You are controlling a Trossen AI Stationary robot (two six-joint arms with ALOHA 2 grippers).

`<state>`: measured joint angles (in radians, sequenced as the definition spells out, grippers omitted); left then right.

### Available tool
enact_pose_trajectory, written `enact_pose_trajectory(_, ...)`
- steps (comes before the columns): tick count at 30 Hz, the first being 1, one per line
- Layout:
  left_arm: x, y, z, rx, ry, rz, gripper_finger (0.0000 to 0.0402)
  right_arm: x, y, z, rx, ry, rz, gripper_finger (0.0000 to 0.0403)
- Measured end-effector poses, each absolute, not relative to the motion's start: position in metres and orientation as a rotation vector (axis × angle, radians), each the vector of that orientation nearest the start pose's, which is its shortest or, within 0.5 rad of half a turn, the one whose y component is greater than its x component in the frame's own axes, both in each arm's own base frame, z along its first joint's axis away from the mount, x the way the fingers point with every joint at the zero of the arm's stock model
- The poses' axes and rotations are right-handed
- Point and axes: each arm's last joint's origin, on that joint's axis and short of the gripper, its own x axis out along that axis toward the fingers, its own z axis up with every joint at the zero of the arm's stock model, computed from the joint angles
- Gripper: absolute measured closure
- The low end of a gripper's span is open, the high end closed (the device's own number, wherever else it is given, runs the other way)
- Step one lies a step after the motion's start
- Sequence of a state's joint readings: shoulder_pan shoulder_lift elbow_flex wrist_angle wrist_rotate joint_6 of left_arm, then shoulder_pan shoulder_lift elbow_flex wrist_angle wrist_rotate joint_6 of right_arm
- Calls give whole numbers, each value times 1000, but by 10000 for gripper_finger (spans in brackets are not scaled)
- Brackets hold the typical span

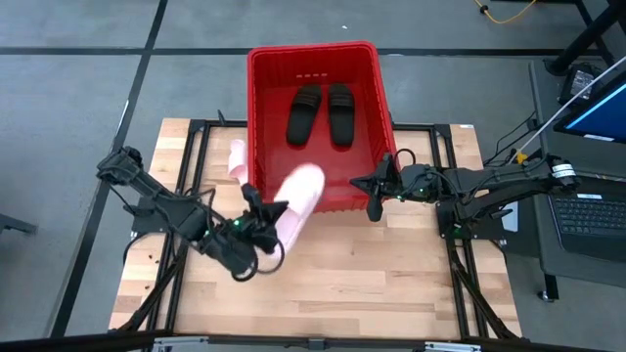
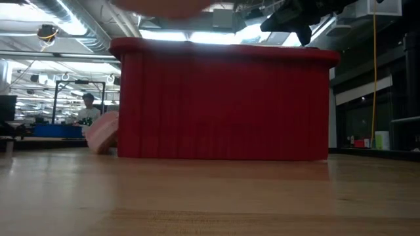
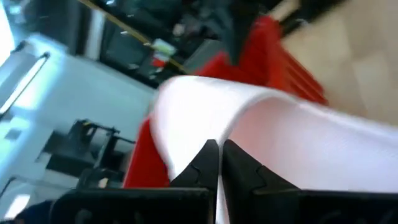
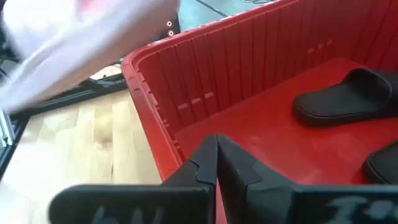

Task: Pick and place slides into bin
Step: Put the bottom pink slide in the red bin

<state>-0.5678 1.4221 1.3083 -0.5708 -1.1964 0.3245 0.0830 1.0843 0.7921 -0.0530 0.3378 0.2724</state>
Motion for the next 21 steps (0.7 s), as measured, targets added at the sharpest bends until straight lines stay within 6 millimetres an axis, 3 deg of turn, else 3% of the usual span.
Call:
enact_pose_trajectory(10,263,-114,372,844,487,559,399,238,10,292,177,305,-293,392)
enact_pose_trajectory(21,268,-59,385,789,537,764,399,239,10,295,186,262,-292,392)
